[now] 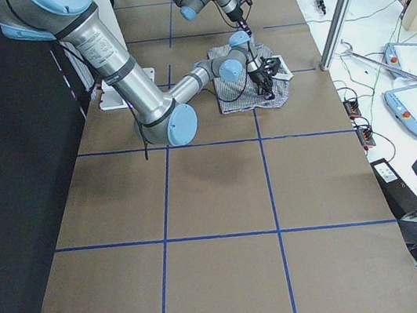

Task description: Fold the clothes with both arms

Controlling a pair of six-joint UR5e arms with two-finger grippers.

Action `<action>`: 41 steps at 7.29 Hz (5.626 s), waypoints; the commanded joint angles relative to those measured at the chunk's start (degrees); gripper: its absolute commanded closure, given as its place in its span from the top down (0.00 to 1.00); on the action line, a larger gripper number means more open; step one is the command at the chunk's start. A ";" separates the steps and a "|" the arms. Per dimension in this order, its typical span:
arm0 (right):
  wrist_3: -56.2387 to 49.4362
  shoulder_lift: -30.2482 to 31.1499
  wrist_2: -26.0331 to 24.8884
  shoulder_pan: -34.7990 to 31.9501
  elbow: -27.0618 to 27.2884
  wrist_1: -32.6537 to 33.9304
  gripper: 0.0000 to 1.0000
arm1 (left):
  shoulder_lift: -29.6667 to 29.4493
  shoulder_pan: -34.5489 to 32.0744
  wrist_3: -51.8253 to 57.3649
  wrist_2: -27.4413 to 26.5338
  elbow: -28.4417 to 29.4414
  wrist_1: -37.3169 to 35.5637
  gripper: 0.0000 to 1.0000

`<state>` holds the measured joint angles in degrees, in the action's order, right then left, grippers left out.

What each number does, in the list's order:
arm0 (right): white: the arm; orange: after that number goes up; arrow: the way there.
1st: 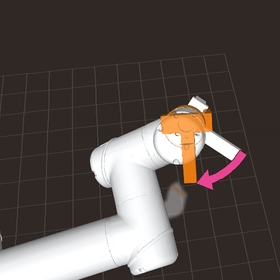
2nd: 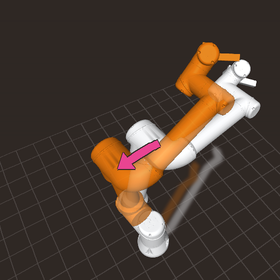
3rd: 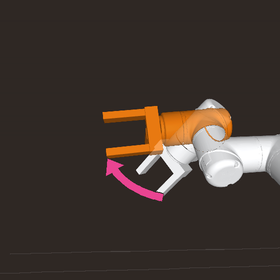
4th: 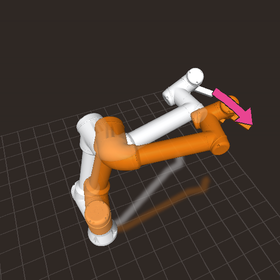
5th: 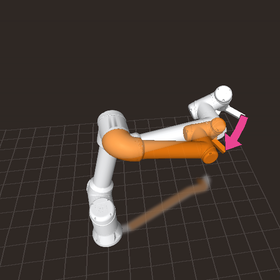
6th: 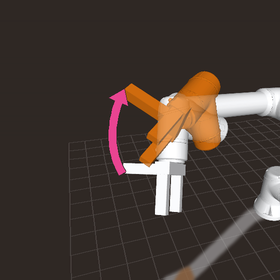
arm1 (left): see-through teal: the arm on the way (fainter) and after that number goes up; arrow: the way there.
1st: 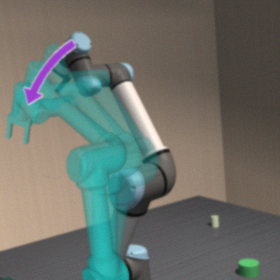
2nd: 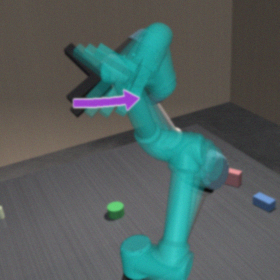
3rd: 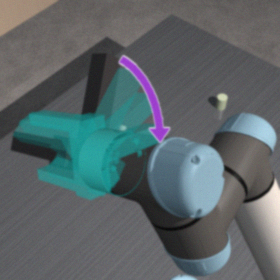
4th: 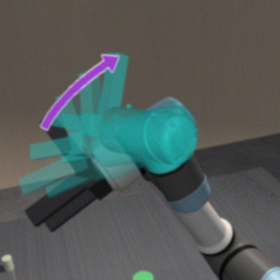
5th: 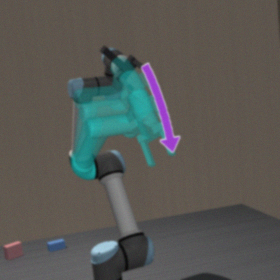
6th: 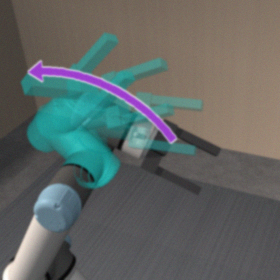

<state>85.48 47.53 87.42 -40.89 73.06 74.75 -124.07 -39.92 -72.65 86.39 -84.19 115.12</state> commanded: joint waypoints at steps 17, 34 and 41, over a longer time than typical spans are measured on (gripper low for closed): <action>16.47 19.09 0.56 9.16 23.27 -3.20 0.69 | 2.08 -0.69 0.31 2.82 6.75 17.33 0.32; 34.84 35.70 -6.20 49.47 66.52 23.33 0.31 | 2.26 -0.16 -6.72 10.80 -1.77 20.14 0.32; 10.83 26.66 5.65 12.51 56.09 23.61 1.00 | 17.37 12.82 -17.09 8.82 -26.21 1.27 0.41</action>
<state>104.91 76.76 84.15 -17.21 133.78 98.71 -107.07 -31.04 -89.43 98.50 -109.24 121.18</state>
